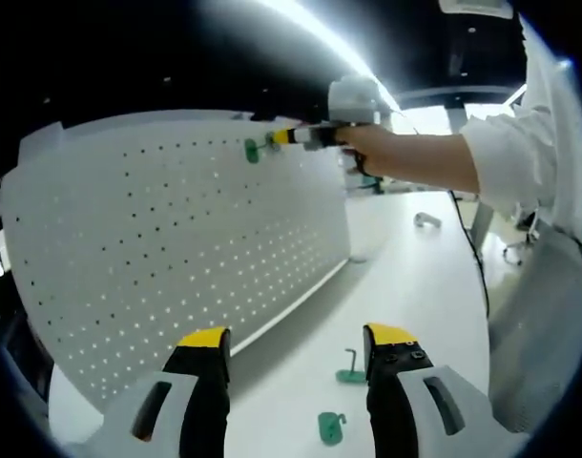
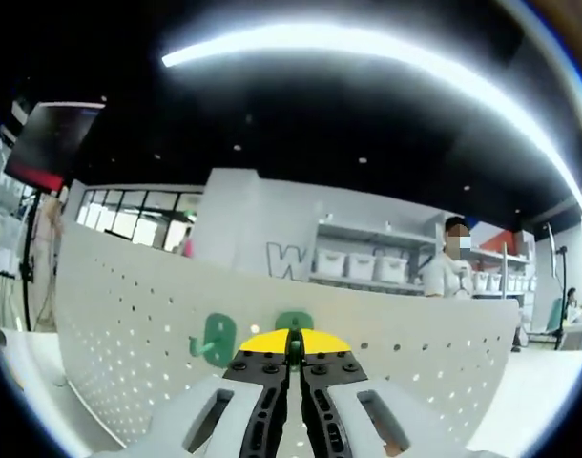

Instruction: Insert the hook assembly into the mounting plate slot until the hook locks in place.

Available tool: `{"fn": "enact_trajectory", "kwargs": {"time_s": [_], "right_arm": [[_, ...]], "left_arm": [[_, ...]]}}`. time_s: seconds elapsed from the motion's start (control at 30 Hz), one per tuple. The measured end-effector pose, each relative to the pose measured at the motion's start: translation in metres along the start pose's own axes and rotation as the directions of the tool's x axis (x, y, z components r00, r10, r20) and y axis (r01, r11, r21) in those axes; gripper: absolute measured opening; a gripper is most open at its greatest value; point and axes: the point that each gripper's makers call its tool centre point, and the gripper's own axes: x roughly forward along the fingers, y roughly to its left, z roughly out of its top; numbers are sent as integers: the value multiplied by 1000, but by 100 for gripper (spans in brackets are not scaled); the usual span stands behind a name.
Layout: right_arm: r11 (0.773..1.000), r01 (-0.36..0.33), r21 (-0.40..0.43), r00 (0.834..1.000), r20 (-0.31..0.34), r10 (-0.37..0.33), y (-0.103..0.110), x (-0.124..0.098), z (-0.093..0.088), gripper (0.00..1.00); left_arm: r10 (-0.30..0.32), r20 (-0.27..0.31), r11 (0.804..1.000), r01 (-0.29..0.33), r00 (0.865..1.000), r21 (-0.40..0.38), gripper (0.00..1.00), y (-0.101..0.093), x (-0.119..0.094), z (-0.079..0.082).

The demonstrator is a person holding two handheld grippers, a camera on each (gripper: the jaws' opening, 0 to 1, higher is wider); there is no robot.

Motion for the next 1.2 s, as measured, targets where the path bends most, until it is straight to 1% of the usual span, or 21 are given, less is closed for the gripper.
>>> {"fn": "enact_trajectory", "kwargs": {"time_s": [0.2,0.47,1.2], "right_arm": [[1000,-1,-6,1000,-4,1,0,1,-1,0],[1000,-12,7,1000,-12,12,3,-2,-1,0],[1000,5,23,1000,-17,-5,4,-2,-7,0]], "left_arm": [[-1,2,1000,1,1000,-2,58,0,0,0],[-3,1,1000,3,1000,0,57,-1,0,0],[-2,3,1000,2,1000,-1,57,-1,1,1]]}}
